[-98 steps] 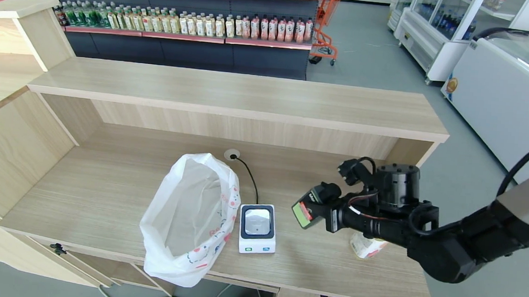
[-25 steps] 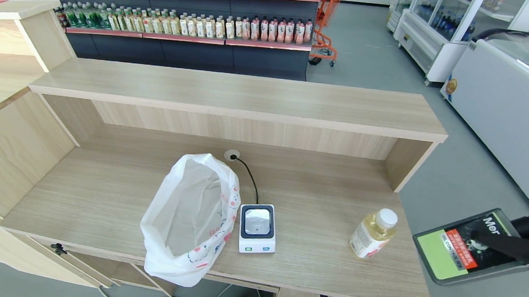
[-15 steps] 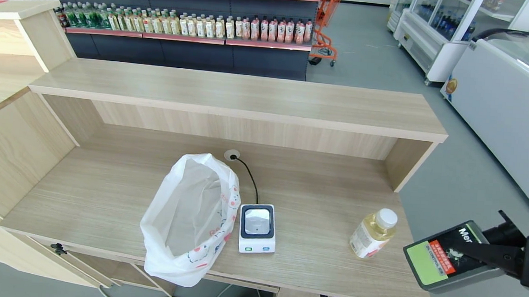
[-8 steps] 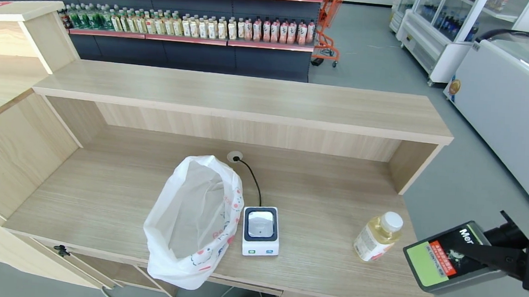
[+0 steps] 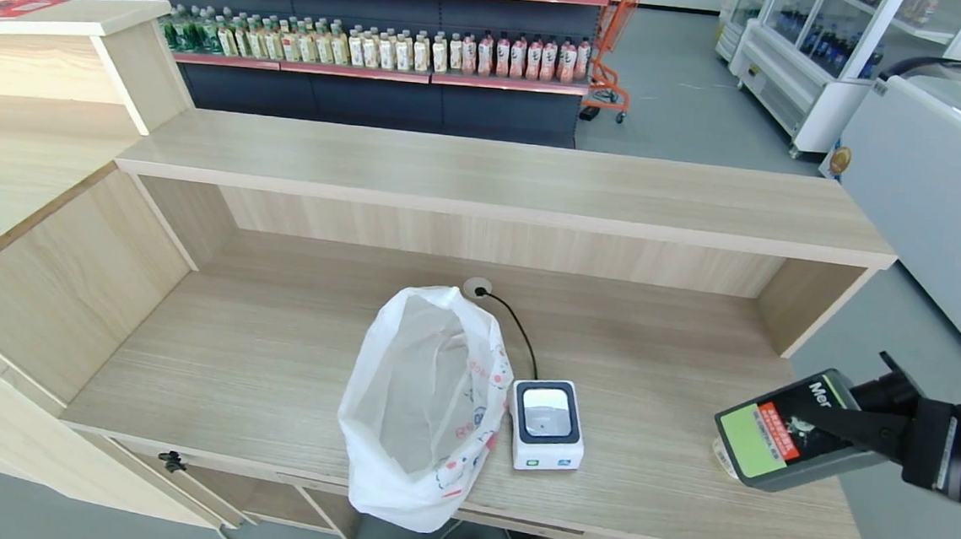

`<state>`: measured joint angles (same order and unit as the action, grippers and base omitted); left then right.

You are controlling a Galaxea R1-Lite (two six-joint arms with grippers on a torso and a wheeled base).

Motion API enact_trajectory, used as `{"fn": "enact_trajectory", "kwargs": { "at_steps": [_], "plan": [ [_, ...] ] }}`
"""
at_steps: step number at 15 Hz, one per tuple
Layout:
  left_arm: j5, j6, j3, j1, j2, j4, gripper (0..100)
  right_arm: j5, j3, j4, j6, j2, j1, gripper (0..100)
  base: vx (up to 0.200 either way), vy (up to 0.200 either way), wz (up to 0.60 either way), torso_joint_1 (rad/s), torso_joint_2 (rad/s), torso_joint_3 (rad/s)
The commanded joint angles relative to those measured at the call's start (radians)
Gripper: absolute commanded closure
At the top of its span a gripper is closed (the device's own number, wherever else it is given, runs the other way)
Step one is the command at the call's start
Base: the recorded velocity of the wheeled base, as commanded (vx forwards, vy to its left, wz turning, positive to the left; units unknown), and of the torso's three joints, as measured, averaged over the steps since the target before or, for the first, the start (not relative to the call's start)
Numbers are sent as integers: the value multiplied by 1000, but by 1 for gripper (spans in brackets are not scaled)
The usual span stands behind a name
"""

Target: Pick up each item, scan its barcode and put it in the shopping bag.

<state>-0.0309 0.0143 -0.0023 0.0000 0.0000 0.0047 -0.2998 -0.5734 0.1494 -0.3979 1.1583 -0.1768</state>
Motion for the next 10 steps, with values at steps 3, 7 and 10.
{"fn": "enact_trajectory", "kwargs": {
  "at_steps": [3,7,10],
  "plan": [
    [0,0,-1,0,2,0,100,94,-5,110,1,164,-55,100,0,0,0,0,0,0],
    [0,0,-1,0,2,0,100,100,-16,280,-1,342,-102,100,0,0,0,0,0,0],
    [0,0,-1,0,2,0,100,93,-36,446,1,501,-113,100,0,0,0,0,0,0]
  ]
}}
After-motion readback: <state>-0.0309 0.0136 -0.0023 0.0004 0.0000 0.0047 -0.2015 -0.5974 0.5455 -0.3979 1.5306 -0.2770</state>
